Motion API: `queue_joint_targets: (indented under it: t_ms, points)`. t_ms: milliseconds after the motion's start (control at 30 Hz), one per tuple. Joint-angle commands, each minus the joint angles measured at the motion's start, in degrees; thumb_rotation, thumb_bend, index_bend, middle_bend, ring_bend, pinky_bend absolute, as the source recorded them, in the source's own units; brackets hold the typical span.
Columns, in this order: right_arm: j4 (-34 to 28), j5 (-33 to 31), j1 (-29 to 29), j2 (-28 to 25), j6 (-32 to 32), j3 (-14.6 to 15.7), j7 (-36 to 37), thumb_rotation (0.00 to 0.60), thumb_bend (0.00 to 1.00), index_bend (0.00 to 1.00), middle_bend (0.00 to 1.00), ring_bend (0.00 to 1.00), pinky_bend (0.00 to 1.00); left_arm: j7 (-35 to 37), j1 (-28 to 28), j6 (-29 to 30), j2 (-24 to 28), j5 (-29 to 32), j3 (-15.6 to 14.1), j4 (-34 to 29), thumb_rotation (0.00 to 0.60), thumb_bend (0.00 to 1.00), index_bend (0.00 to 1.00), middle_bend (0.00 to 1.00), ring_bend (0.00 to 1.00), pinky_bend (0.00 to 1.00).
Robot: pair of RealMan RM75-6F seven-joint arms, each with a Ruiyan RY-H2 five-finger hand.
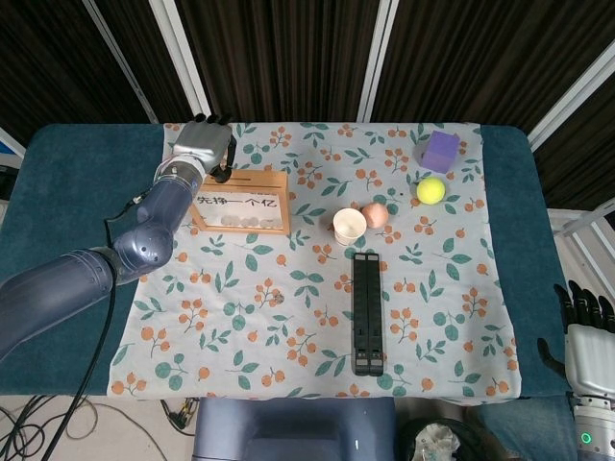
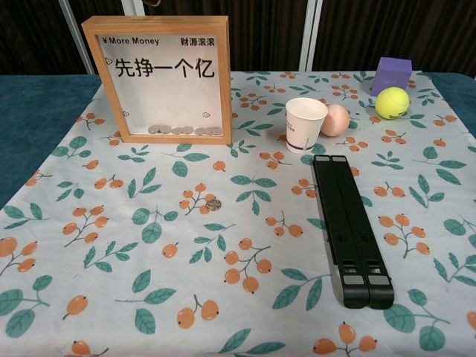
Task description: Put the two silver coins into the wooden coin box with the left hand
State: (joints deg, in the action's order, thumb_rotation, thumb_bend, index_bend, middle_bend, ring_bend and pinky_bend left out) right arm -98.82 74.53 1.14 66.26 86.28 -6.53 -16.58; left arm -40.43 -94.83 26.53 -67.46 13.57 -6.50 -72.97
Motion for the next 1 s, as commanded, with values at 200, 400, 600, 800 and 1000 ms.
queue_joint_targets:
  t_ms: [200, 400, 600, 800, 1000]
  points:
    - [0.07, -0.02, 0.03, -0.06, 0.05, 0.02, -0.13, 0.600, 0.41, 0.10, 0.05, 0.03, 0.00, 1.71, -1.51, -1.60, -0.91, 0.82, -2.04, 0.75, 0.600, 0.59, 0.65, 0.00, 0.00, 0.00]
    - [0.05, 0.00, -0.01, -0.08, 0.16, 0.05, -0.13, 0.600, 0.41, 0.10, 0.05, 0.03, 0.00, 2.66, -2.29, -1.85, -0.92, 0.56, -3.09, 0.71, 0.600, 0.59, 0.65, 0.00, 0.00, 0.00]
    - [-0.01, 0.18, -0.06, -0.17, 0.22, 0.16, 0.00, 0.600, 0.41, 0.10, 0.05, 0.03, 0.00, 3.87, -3.15, -2.29, -0.77, 0.40, -4.43, 0.18, 0.600, 0.59, 0.64, 0.00, 0.00, 0.00]
    - [-0.02, 0.22, -0.07, -0.23, 0.25, 0.18, 0.06, 0.600, 0.41, 0.10, 0.05, 0.03, 0.00, 5.34, -3.93, -2.79, -1.00, 0.07, -5.72, 0.23, 0.600, 0.58, 0.64, 0.00, 0.00, 0.00]
    - [-0.05, 0.14, -0.09, -0.26, 0.25, 0.19, 0.11, 0.600, 0.41, 0.10, 0.05, 0.03, 0.00, 6.67, -4.28, -2.72, -1.80, -0.68, -6.80, 1.02, 0.600, 0.58, 0.63, 0.00, 0.00, 0.00]
